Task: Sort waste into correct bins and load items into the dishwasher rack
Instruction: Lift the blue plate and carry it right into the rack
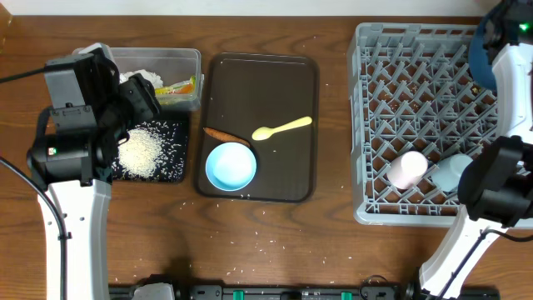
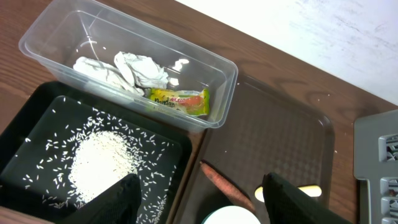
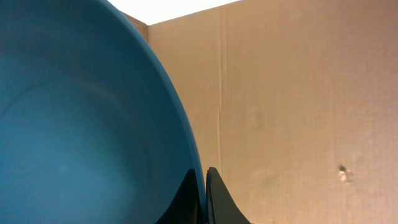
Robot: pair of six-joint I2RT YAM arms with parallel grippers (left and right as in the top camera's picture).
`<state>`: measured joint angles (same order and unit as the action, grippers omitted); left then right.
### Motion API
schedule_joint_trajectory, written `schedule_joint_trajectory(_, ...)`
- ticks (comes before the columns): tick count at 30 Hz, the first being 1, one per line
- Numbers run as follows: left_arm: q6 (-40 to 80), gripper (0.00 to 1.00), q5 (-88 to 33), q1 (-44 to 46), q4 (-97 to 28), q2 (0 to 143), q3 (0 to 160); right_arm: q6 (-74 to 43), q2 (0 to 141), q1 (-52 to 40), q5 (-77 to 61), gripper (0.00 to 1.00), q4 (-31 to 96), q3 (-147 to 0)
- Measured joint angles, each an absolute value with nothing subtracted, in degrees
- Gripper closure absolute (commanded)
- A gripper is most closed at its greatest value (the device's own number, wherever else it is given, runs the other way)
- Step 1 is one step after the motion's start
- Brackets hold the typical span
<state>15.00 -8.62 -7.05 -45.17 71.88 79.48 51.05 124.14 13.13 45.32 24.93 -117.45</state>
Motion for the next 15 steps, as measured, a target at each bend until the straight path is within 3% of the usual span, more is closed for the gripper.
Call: schedule_joint_trajectory(15, 15.03, 0.35, -8.62, -7.05, -45.21, 71.88, 79.48, 53.98, 125.36, 9.93, 56.42, 0.99, 21.61, -117.38)
